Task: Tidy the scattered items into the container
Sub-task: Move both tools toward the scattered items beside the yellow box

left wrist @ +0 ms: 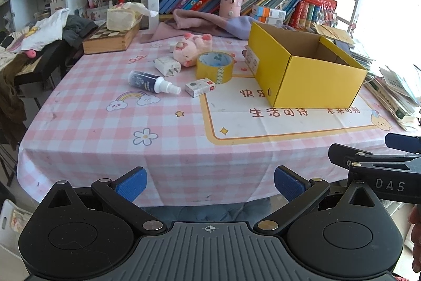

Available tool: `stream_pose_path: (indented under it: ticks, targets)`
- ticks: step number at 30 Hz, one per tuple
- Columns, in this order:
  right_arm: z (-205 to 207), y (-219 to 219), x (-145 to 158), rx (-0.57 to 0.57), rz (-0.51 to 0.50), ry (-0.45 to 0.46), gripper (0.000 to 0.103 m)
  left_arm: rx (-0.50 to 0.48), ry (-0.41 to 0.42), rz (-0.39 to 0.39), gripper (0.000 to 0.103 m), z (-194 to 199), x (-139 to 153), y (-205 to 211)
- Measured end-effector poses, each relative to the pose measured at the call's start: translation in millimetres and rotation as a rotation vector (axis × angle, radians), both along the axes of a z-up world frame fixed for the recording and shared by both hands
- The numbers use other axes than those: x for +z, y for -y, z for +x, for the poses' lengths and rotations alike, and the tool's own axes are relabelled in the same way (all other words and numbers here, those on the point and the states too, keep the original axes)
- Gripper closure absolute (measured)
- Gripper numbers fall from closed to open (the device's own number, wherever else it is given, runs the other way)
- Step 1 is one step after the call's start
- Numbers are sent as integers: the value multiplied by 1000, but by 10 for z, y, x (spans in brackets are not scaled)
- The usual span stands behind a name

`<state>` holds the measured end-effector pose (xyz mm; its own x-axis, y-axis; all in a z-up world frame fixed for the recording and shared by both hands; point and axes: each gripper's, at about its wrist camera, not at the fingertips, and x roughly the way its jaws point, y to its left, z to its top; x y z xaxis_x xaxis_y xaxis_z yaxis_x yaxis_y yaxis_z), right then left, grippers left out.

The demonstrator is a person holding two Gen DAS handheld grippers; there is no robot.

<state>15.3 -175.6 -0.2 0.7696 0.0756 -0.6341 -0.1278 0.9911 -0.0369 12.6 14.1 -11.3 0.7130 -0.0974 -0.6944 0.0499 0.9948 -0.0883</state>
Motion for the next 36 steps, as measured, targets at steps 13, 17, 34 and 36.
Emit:
stream_pose_path:
  ticks: [13, 17, 34, 36]
  targets:
    - [-3, 22, 4, -28, 2, 11, 0, -42, 9, -21, 0, 38, -1, -19]
    - [-8, -7, 0, -27, -2, 11, 0, -33, 2, -21, 0, 39, -17, -59]
    - [25, -298, 30, 20, 4, 14, 0, 31, -6, -37, 0, 1, -39, -389]
    - [35, -332, 31, 31, 7, 12, 0, 42, -6, -39, 0, -8, -39, -427]
